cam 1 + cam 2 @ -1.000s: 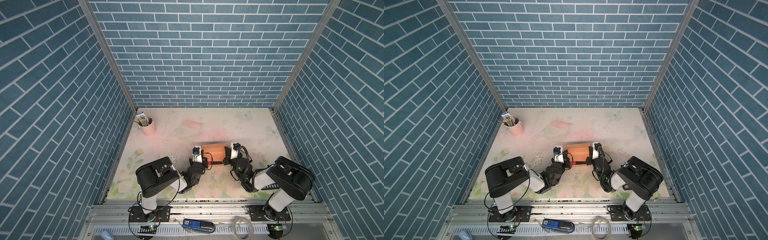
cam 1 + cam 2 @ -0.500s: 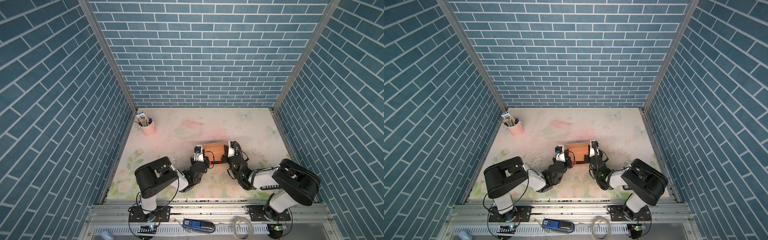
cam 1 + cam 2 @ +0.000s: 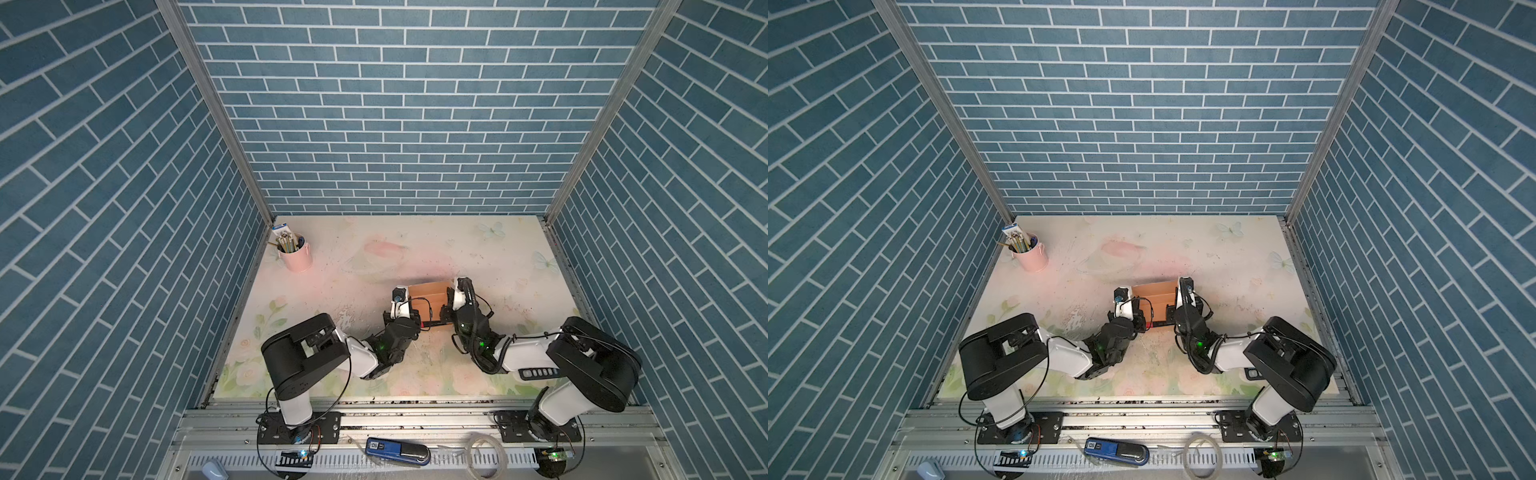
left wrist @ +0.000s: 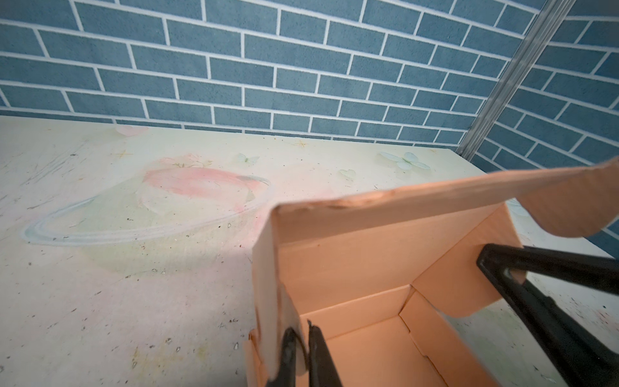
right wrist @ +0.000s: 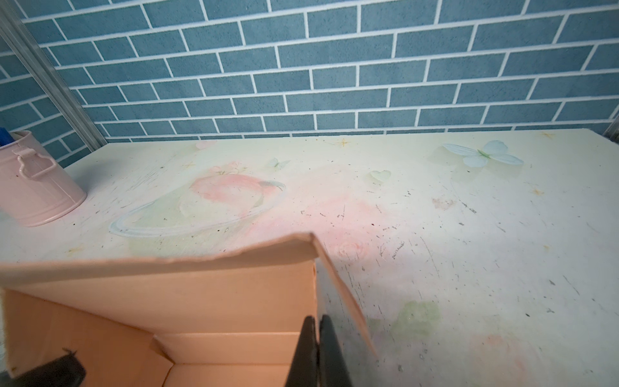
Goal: Assemble paper box
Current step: Fold the lid at the center of the table.
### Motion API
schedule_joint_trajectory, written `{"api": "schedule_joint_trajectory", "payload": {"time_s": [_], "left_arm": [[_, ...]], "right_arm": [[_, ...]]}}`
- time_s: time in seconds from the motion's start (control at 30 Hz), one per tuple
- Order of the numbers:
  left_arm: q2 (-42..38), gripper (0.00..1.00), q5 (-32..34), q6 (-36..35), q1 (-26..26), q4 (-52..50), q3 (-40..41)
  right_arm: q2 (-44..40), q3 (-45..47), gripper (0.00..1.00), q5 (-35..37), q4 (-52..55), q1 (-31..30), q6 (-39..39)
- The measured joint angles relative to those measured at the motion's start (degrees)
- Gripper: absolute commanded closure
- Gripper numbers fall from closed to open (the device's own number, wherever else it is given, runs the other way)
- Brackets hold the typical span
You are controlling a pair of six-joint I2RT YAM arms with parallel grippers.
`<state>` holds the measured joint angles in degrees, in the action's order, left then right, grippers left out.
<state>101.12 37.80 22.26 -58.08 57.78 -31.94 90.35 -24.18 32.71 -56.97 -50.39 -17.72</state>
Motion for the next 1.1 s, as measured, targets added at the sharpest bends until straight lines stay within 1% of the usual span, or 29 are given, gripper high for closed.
{"api": "schedule_joint_trajectory", "payload": {"time_s": [0.2,0.43,0.6,0.9,1.1], "left_arm": [[0.0,0.89,-3.2,-1.1,3.2,1.7,0.5],[0.1,0.89,-7.5,-2.8,9.2,3.5,0.0],[0.6,0.89,-9.3,-4.6,11.6,3.7,-1.6],[5.1,0.9,-9.7,-4.9,11.8,11.2,0.1],[7.7,0.89,-11.5,-4.1,9.0,14.1,1.8]], "right_arm": [[4.1,-1.1,1.0,-0.3,-4.8,-0.1,0.2],[9.7,-6.4,1.0,-1.3,-7.1,0.0,1.7],[13.7,-9.2,1.0,-2.9,-9.7,1.4,2.6],[17.0,-9.5,1.0,-4.4,-15.2,2.1,2.8],[17.5,-7.2,1.0,-6.8,-19.3,1.7,2.8]]}}
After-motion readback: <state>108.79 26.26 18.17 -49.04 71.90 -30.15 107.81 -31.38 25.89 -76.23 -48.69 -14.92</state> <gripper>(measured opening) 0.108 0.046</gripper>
